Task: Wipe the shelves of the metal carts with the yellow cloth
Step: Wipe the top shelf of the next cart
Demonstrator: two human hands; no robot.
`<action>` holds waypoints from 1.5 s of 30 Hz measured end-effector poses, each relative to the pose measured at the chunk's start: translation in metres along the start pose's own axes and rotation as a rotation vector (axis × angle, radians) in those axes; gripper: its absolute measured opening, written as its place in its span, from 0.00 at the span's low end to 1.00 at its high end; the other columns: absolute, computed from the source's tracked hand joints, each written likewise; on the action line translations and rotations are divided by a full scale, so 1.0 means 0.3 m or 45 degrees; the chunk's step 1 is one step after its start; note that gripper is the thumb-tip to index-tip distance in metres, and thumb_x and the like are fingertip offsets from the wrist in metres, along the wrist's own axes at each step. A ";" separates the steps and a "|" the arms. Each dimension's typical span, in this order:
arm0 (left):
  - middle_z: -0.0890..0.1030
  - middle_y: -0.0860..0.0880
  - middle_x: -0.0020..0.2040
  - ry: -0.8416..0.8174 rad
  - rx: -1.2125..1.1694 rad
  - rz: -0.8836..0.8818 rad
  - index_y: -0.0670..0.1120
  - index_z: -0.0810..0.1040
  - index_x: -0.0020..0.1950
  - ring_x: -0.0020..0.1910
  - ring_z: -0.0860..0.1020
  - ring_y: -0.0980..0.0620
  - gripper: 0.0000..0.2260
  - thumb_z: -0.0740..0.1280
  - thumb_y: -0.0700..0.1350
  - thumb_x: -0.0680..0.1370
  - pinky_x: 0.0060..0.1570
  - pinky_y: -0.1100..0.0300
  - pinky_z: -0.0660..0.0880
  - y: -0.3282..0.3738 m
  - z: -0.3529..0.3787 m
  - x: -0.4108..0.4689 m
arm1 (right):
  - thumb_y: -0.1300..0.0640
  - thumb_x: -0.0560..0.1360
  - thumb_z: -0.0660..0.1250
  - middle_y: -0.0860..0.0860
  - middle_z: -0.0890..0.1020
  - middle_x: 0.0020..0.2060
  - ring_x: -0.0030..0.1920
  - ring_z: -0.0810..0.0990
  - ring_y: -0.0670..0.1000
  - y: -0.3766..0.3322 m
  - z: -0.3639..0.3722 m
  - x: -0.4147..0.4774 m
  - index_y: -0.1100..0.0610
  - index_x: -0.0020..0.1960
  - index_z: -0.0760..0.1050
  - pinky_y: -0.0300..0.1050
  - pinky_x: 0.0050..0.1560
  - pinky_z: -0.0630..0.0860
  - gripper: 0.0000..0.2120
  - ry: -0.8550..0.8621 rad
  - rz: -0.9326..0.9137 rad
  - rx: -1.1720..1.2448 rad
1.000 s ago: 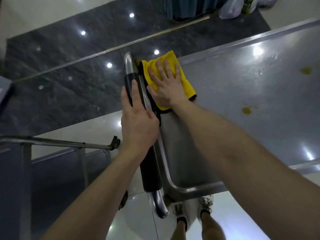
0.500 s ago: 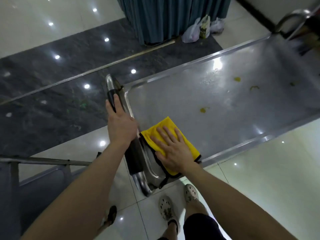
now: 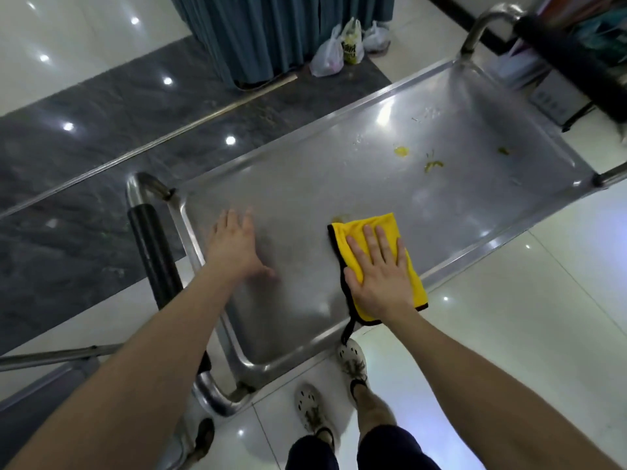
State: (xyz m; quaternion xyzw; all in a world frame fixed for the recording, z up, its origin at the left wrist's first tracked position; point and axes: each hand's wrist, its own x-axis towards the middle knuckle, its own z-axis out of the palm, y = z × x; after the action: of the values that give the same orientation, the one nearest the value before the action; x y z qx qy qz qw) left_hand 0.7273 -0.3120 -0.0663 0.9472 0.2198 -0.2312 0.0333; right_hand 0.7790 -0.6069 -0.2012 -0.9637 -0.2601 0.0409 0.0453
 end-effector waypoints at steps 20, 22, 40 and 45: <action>0.52 0.46 0.88 -0.033 -0.089 -0.081 0.62 0.48 0.88 0.86 0.55 0.41 0.73 0.85 0.72 0.52 0.77 0.37 0.68 -0.001 0.145 0.118 | 0.36 0.82 0.53 0.58 0.50 0.87 0.86 0.46 0.62 -0.219 -0.005 0.515 0.49 0.87 0.53 0.77 0.79 0.45 0.36 0.070 -0.232 0.057; 0.53 0.46 0.88 -0.025 -0.086 -0.086 0.61 0.48 0.89 0.86 0.56 0.40 0.73 0.85 0.72 0.52 0.76 0.38 0.68 0.003 0.139 0.113 | 0.37 0.82 0.55 0.56 0.50 0.87 0.86 0.45 0.61 -0.257 0.010 0.455 0.47 0.87 0.54 0.76 0.79 0.46 0.36 0.037 -0.468 0.076; 0.46 0.50 0.89 -0.042 -0.182 -0.106 0.64 0.43 0.88 0.88 0.51 0.44 0.71 0.86 0.69 0.56 0.81 0.38 0.60 0.007 0.123 0.107 | 0.38 0.81 0.50 0.54 0.52 0.87 0.86 0.48 0.57 -0.383 -0.012 0.880 0.43 0.86 0.55 0.70 0.82 0.43 0.35 0.026 -0.490 0.068; 0.47 0.49 0.90 -0.026 -0.194 -0.098 0.63 0.45 0.88 0.88 0.52 0.43 0.71 0.86 0.68 0.56 0.80 0.37 0.61 0.007 0.125 0.108 | 0.39 0.83 0.50 0.51 0.52 0.87 0.87 0.47 0.55 -0.360 0.004 0.840 0.42 0.86 0.54 0.67 0.83 0.43 0.32 -0.014 -0.697 0.064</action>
State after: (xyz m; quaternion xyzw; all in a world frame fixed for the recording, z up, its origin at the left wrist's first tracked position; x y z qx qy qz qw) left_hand 0.7380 -0.3071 -0.1145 0.9303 0.2727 -0.2247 0.0984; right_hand 0.9422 -0.3866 -0.2045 -0.8558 -0.5101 0.0387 0.0772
